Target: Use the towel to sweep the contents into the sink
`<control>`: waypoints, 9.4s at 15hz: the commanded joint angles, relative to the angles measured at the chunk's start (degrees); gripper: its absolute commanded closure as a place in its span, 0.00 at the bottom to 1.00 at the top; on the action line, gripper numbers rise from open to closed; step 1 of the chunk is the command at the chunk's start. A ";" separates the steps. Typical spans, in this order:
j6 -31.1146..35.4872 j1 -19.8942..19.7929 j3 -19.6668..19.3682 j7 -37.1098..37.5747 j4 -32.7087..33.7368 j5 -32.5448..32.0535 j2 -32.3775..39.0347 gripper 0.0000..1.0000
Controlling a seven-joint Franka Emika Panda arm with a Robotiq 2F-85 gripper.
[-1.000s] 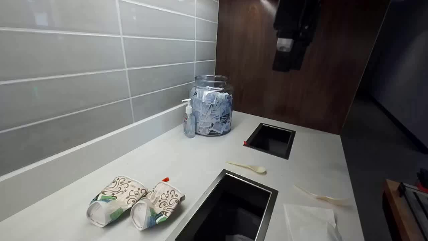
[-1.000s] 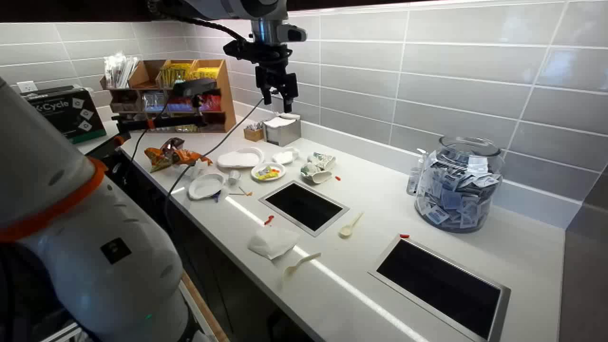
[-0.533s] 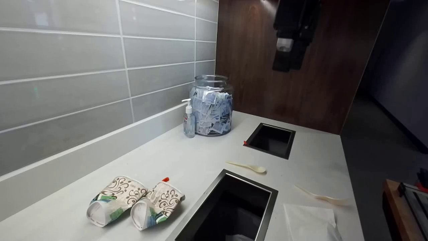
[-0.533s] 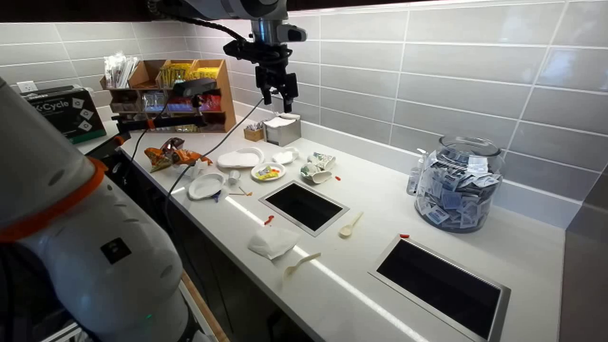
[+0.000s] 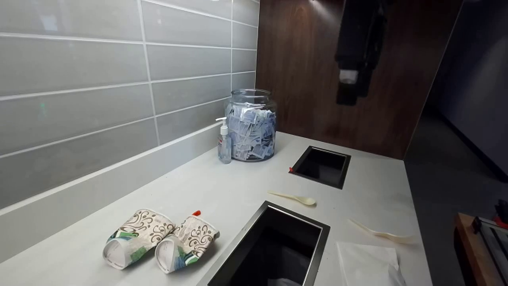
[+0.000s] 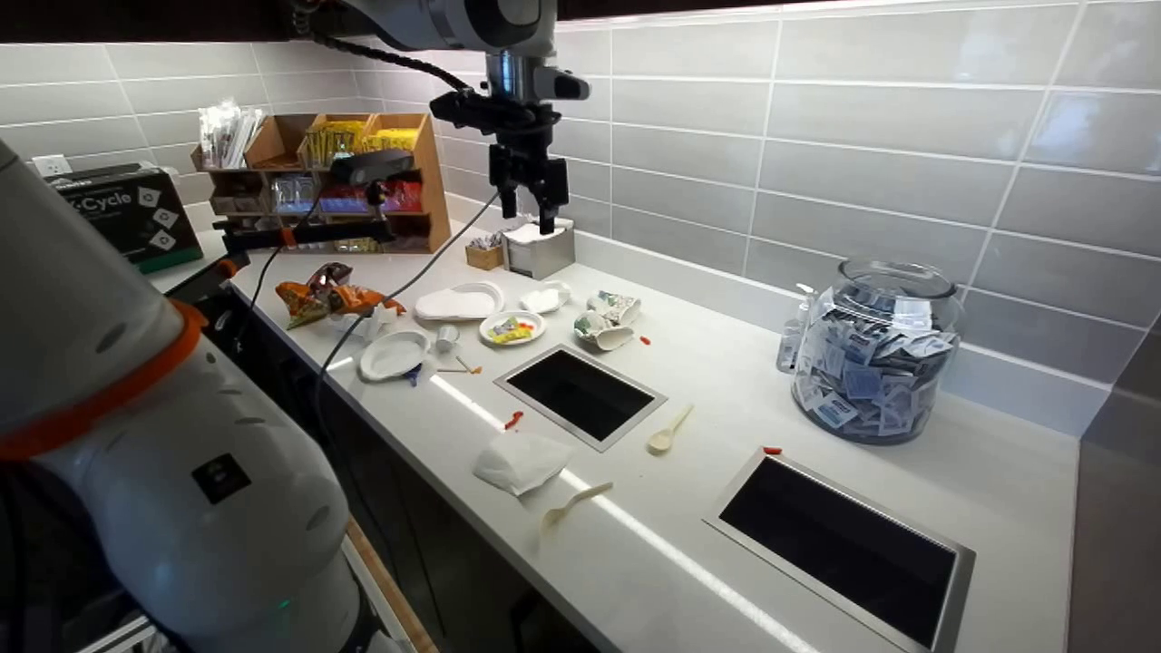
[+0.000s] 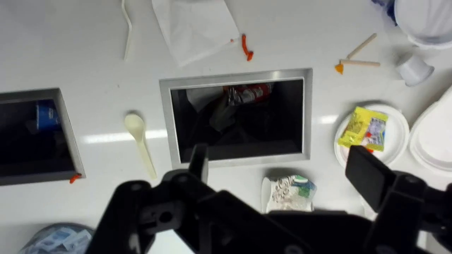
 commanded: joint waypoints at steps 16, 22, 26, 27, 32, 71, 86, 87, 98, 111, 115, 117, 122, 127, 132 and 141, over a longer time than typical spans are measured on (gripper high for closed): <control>18.79 6.00 -1.55 -14.86 -24.47 5.05 -2.98 0.00; 16.84 4.47 -1.25 -12.03 -24.42 3.10 -0.13 0.00; 11.52 3.14 -0.72 -7.55 -26.00 -1.66 4.13 0.00; 10.73 3.30 -0.91 -7.79 -26.07 -1.97 5.23 0.00; 12.54 4.12 -1.29 -11.04 -27.18 -2.22 10.56 0.00; 28.30 4.30 -3.45 -10.15 -25.06 -5.22 24.46 1.00; 16.36 4.07 -0.08 -37.17 -19.98 13.21 22.80 1.00; 15.71 4.07 -0.04 -38.77 -19.60 14.01 23.07 1.00; 13.67 3.58 -0.04 -44.50 -13.64 13.55 32.26 1.00; 18.12 4.87 -1.43 -33.65 -7.46 1.53 38.87 1.00; 21.64 4.85 -1.55 -29.93 -7.55 0.42 38.92 1.00; 23.51 5.05 -1.68 -28.03 -7.66 -0.17 38.52 1.00; 31.14 6.20 -2.76 -21.56 -8.69 -3.32 37.31 1.00; 34.41 7.26 -3.65 -14.66 -9.88 -5.38 35.17 1.00; 36.70 7.77 -4.18 -8.78 -12.94 -6.32 29.08 1.00; 28.37 6.29 -3.96 -5.22 -16.27 -6.90 18.23 1.00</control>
